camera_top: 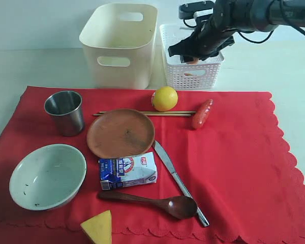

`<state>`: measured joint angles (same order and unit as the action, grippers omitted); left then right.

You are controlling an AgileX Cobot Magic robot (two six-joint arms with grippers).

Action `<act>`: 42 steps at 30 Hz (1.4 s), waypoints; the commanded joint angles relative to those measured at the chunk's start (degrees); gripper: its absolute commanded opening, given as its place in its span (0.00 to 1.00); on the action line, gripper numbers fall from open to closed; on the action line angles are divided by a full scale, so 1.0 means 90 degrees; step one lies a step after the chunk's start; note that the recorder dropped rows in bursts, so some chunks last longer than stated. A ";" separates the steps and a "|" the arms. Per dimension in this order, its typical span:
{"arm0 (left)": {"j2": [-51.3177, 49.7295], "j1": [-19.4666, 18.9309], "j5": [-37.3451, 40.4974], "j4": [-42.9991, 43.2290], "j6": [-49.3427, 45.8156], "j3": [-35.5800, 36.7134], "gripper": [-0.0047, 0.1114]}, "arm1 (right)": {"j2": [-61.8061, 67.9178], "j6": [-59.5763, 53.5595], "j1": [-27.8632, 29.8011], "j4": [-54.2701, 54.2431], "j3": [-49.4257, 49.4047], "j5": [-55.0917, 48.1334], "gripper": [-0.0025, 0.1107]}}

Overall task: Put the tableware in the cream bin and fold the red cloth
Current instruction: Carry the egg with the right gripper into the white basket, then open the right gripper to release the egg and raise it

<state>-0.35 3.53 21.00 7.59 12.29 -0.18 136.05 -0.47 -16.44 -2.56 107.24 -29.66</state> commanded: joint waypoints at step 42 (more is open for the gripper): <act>0.0039 -0.0023 -0.0055 -0.0035 0.0001 0.0021 0.04 | -0.2910 -0.0105 0.0011 -0.0628 -0.0245 -0.2890 0.53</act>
<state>-0.35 3.53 21.00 7.59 12.29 -0.18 112.56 -0.61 -16.44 -7.05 106.75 -53.80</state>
